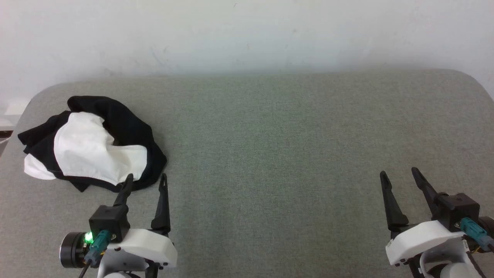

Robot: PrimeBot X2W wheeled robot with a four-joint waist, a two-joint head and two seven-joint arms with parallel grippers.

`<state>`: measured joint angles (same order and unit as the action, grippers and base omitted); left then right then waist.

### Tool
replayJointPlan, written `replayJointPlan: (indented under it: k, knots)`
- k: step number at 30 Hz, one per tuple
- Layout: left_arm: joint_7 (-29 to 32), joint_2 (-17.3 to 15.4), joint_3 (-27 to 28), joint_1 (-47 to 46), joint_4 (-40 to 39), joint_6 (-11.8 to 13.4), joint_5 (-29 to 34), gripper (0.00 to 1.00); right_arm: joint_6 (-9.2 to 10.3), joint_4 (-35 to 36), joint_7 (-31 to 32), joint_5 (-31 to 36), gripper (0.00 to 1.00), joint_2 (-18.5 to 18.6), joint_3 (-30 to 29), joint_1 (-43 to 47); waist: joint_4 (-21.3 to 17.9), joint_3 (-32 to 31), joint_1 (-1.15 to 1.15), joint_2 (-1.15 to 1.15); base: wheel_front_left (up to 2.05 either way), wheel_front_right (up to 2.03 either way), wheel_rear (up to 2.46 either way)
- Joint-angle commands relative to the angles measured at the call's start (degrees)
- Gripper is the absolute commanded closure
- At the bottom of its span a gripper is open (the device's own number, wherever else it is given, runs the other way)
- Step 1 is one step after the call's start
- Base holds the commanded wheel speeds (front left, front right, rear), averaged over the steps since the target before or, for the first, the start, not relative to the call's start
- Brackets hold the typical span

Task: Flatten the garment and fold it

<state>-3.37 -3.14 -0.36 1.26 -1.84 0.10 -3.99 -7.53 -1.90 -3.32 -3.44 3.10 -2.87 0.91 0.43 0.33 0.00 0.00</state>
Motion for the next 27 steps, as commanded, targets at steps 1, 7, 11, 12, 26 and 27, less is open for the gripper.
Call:
replayJointPlan:
  k: [1, 7, 11, 12, 26, 27]
  knots:
    - [-0.7, 0.1, 0.1, 0.9, -0.5, 0.1, -0.6, 0.00, 0.01, -0.2, -0.8, -0.5, 0.00, -0.1, -0.3, -0.1, 0.2, 0.0, 0.00, 0.00, 0.00, 0.00, 0.00]
    - [-1.4, 0.1, 0.1, 1.1, -0.4, 0.3, -1.1, 0.00, 0.01, -0.3, -1.5, -0.3, 0.00, -0.1, -0.5, 0.0, 1.1, 0.0, 0.00, 0.00, 0.00, 0.00, 0.00]
    - [-1.8, 0.1, 0.1, 1.3, -0.4, 0.5, -1.4, 0.00, 0.01, -0.3, -1.8, -0.4, 0.00, -0.1, -0.6, 0.1, 1.7, -0.1, 0.00, 0.00, 0.00, 0.00, 0.00]
    - [-1.9, 0.1, 0.1, 1.3, -0.4, 0.6, -1.5, 0.00, 0.01, -0.4, -2.0, -0.4, 0.00, -0.1, -0.6, 0.1, 1.9, -0.2, 0.00, 0.00, 0.00, 0.00, 0.00]
    - [-3.6, 0.1, 0.5, 2.8, -0.7, 1.1, -3.1, 0.00, 0.02, -1.4, -3.6, -0.9, 0.00, -0.1, 0.0, 0.6, 6.0, -1.2, 0.00, 0.00, 0.00, 0.00, 0.00]
    - [-3.7, 0.1, 0.5, 2.9, -0.8, 1.1, -3.2, 0.00, 0.02, -1.5, -3.8, -1.0, 0.00, -0.1, 0.1, 0.7, 6.3, -1.3, 0.00, 0.00, 0.00, 0.00, 0.00]
